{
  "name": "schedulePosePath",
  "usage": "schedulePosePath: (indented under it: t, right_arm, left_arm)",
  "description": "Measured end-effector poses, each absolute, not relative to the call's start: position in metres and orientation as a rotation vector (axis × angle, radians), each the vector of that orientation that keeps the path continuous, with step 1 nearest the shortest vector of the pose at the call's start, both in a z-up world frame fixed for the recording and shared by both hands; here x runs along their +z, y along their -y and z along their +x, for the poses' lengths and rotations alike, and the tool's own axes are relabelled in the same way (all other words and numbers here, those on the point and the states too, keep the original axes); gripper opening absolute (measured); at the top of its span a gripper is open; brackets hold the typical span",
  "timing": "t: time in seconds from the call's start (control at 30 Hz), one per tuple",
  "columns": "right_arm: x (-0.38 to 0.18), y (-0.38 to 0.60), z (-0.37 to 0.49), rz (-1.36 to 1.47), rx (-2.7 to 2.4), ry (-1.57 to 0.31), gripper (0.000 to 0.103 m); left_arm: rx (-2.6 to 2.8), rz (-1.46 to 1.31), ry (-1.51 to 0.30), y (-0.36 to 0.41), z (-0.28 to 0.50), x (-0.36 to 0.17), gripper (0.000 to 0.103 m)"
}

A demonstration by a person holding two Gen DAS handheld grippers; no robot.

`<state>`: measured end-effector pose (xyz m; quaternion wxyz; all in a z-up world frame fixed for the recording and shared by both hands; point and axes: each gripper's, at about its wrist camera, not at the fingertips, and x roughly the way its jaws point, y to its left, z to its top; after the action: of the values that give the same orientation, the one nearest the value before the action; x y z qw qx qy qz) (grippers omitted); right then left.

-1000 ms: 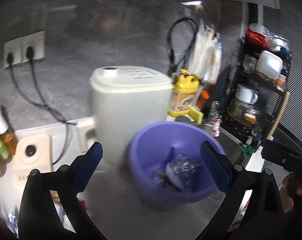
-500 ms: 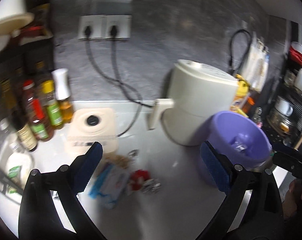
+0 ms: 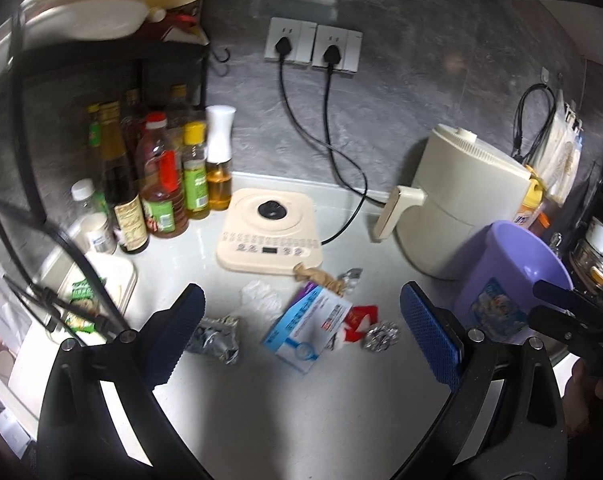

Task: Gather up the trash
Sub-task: 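Return to the counter and grasp the foil ball with the right tool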

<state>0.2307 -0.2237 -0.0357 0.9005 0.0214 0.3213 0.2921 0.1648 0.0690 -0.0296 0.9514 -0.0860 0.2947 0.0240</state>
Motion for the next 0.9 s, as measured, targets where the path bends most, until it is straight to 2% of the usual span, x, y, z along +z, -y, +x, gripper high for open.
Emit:
schedulePosePath:
  t: [0.13,0.4,0.63,0.8,0.9]
  right_arm:
    - [-0.054,0.207,0.240,0.018,0.637,-0.722,0.077]
    - [-0.098,0.183,0.268,0.003,0.639,-0.815,0.072]
    - [-0.134,0.166,0.294,0.011,0.608,-0.887,0.063]
    - [-0.153,0.155,0.311,0.016,0.572,-0.924,0.063]
    - [-0.168,0.149,0.323,0.028,0.551,-0.959,0.063]
  left_arm:
    - [0.045,-0.181,-0.619,-0.074,0.164,-0.042,0.097]
    - [-0.008,-0.188,-0.663,-0.078,0.183,-0.075,0.097]
    - [-0.055,-0.208,-0.730,-0.085,0.210,-0.105,0.088]
    - [-0.095,-0.208,-0.773,-0.087,0.230,-0.119,0.078]
    - [-0.120,-0.202,-0.788,-0.085,0.240,-0.126,0.077]
